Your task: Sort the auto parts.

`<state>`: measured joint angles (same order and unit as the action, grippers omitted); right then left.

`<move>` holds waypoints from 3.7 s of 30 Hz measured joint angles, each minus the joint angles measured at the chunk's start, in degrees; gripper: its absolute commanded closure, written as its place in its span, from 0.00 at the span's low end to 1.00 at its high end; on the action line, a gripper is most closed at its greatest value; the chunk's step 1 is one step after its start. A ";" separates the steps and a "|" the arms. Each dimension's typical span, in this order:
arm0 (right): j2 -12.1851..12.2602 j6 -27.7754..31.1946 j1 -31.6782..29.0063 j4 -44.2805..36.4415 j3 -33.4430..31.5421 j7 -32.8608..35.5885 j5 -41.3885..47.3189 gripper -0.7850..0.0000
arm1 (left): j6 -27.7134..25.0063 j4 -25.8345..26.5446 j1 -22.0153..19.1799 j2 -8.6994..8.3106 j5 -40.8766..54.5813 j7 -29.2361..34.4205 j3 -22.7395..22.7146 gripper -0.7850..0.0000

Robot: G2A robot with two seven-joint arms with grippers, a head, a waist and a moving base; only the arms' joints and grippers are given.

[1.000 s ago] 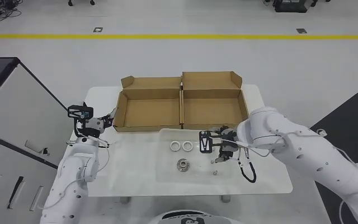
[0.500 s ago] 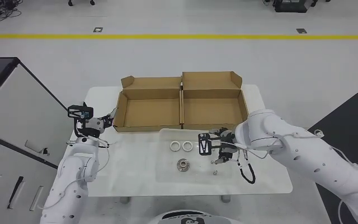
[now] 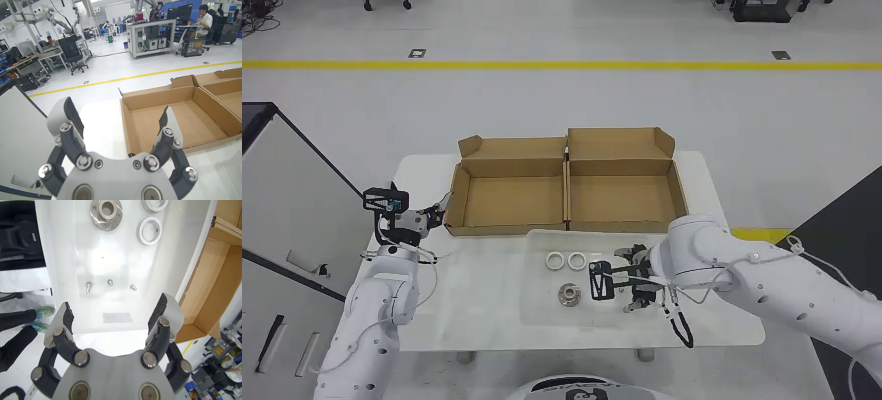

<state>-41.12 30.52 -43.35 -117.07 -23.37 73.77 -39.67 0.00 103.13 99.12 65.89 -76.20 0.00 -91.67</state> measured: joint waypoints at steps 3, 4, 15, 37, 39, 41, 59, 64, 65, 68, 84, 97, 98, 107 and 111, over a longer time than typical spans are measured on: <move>-0.07 -0.05 2.66 0.88 2.86 0.06 1.52 0.00 | 0.00 0.00 0.00 0.00 0.00 0.00 0.00 0.00; -0.11 0.02 3.40 1.19 3.61 -0.02 2.02 0.00 | 0.00 0.00 0.00 0.00 0.00 0.00 0.00 0.00; -0.69 1.41 10.34 4.76 10.95 -1.41 7.13 0.28 | 0.00 0.00 0.00 0.00 0.00 0.00 0.00 0.00; -3.28 0.74 10.60 7.22 13.63 -0.72 8.29 0.50 | 0.00 0.00 0.00 0.00 0.00 0.00 0.00 0.00; -3.26 -0.04 10.51 6.71 13.63 0.07 8.59 0.50 | 0.00 0.00 0.00 0.00 0.00 0.00 0.00 0.00; -3.21 -0.86 10.38 6.24 13.63 0.88 8.81 0.51 | 0.00 0.00 0.00 0.00 0.00 0.00 0.00 0.00; -4.68 -4.24 8.98 7.70 13.63 4.28 9.61 0.54 | 0.00 0.00 0.00 0.00 0.00 0.00 0.00 0.00; -5.35 -4.59 8.63 8.63 13.63 4.63 9.86 0.55 | 0.00 0.00 0.00 0.00 0.00 0.00 0.00 0.00; -5.52 -4.71 8.54 8.90 13.63 4.76 9.92 0.55 | 0.00 0.00 0.00 0.00 0.00 0.00 0.00 0.00; -5.95 -5.14 8.29 9.47 13.63 5.18 9.94 0.56 | 0.00 0.00 0.00 0.00 0.00 0.00 0.00 0.00; -7.74 -6.77 7.73 11.52 13.63 6.82 10.43 0.62 | 0.00 0.00 0.00 0.00 0.00 0.00 0.00 0.00; -9.01 -7.61 7.16 13.49 13.63 7.66 10.42 0.69 | 0.00 0.00 0.00 0.00 0.00 0.00 0.00 0.00; -9.13 -7.64 7.11 13.67 13.63 7.69 10.43 0.69 | 0.00 0.00 0.00 0.00 0.00 0.00 0.00 0.00; -10.05 -7.34 6.44 15.48 13.63 7.40 10.16 0.75 | 0.00 0.00 0.00 0.00 0.00 0.00 0.00 0.00; -10.48 -7.19 6.28 16.56 13.63 7.24 10.25 0.95 | 0.00 0.00 0.00 0.00 0.00 0.00 0.00 0.00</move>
<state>-51.60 23.33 -37.07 -100.52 -9.74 81.01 -29.42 0.00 103.13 99.12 65.89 -76.20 0.00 -91.67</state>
